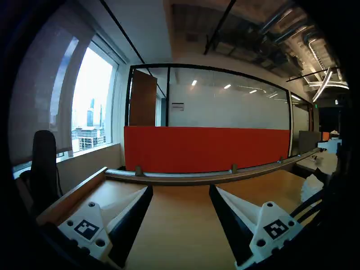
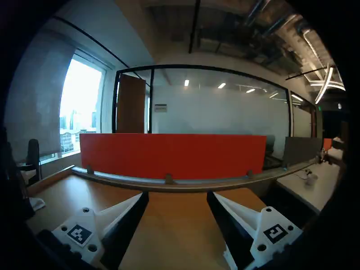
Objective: Fold towel
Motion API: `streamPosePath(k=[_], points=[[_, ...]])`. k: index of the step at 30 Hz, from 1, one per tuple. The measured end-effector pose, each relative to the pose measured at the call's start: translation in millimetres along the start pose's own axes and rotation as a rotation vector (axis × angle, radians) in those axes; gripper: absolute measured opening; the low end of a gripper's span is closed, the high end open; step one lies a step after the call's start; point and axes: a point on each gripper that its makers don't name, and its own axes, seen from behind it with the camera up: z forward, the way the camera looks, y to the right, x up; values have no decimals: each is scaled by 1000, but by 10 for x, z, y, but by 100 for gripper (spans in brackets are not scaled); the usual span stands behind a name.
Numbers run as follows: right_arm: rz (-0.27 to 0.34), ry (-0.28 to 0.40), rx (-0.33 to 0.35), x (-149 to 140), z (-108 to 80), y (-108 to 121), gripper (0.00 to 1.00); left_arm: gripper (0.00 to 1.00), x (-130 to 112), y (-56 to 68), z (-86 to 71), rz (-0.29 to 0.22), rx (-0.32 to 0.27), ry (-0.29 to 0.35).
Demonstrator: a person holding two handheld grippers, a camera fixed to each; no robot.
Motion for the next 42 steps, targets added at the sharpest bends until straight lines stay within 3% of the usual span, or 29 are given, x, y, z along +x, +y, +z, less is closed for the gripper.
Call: streamPosePath(k=[7,14,42], points=[[-2,10,-3,-35,24,-91,100,92,-248,-110,42,18,22,7],[11,24,-7,-71,50,-143,100,92,-518,-137,101,43,25,15],[-16,43,-53,-414,198,25,100,92,-1456,-24,150,32,57,23]])
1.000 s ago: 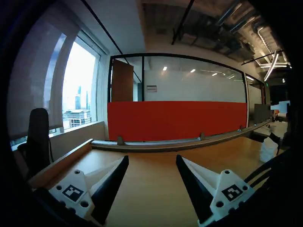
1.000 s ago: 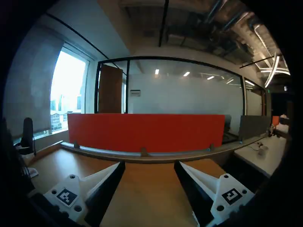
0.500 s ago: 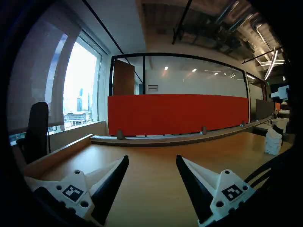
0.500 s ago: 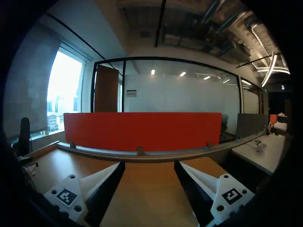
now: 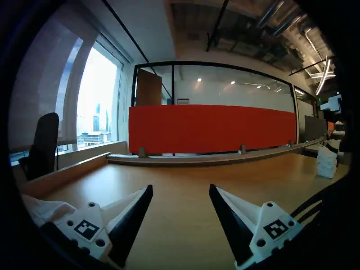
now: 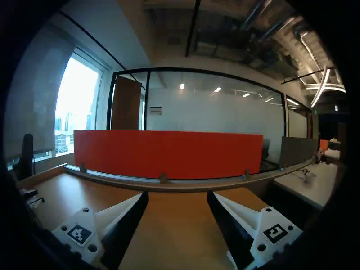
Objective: Fold towel
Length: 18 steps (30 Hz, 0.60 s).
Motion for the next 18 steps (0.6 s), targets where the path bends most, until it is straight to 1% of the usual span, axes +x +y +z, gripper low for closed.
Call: streamPosePath(k=[5,8,14,18], points=[[0,2,-9,-40,2,55,100,92,-63,-14,-35,-1,7,4],[0,3,-10,-53,-4,69,100,92,-91,2,-45,-5,3,5],[-2,0,-14,-82,-16,93,100,92,-91,8,-48,5,0,13],[-3,0,-19,-70,-25,100,100,92,-92,-25,-62,0,5,15]])
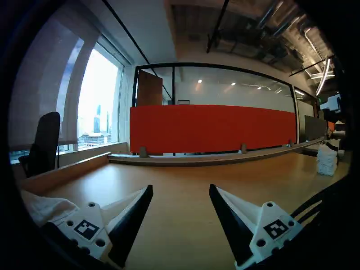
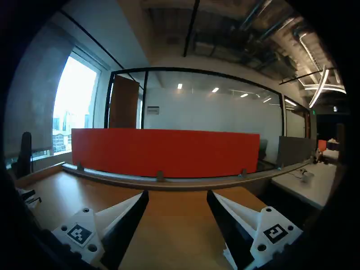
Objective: Fold towel
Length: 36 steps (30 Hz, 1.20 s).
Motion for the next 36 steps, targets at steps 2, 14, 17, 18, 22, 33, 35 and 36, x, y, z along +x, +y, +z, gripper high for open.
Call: streamPosePath(k=[2,14,17,18,22,33,35,36], points=[[0,0,-2,4,-5,2,100,92,2,-21,-10,-2,4,1],[-7,4,-10,21,-19,23,100,92,3,-42,-14,-3,8,0],[-10,10,-12,34,-14,42,100,92,1,-40,-12,-3,8,0],[-10,12,-12,36,-10,49,100,92,-1,-39,-11,-3,8,0],[-15,22,-10,49,11,69,100,92,-6,-38,-10,-3,8,-1],[-17,62,8,45,48,87,100,92,-22,-41,-12,-3,8,0],[-10,70,4,36,47,128,100,92,-25,-41,-10,-3,8,0],[-7,72,2,18,47,145,100,92,-26,-41,-9,-3,8,0]])
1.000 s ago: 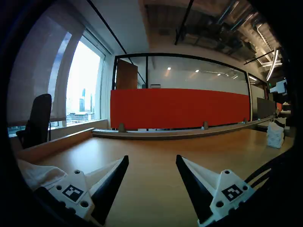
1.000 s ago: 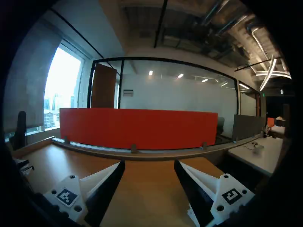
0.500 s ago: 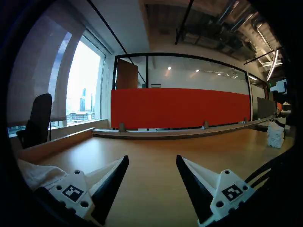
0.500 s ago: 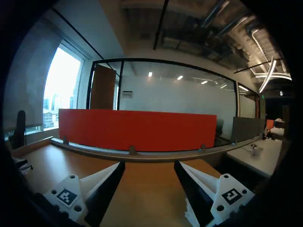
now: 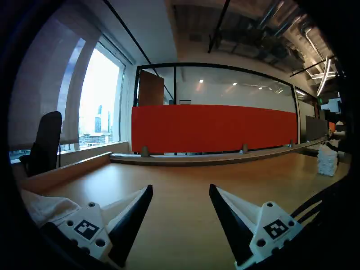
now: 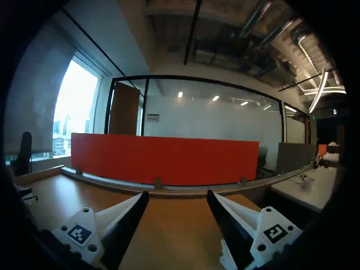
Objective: Fold towel
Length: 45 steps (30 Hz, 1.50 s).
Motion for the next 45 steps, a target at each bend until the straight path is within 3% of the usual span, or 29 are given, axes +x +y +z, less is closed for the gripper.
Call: streamPosePath(k=[11,26,45], points=[[57,-5,7,-318,-51,102,100,92,-8,4,-6,0,0,1],[77,-9,12,-852,-156,150,100,92,-11,2,0,-1,0,0],[59,-39,21,-1360,-166,71,100,92,-15,4,-5,-1,0,1]])
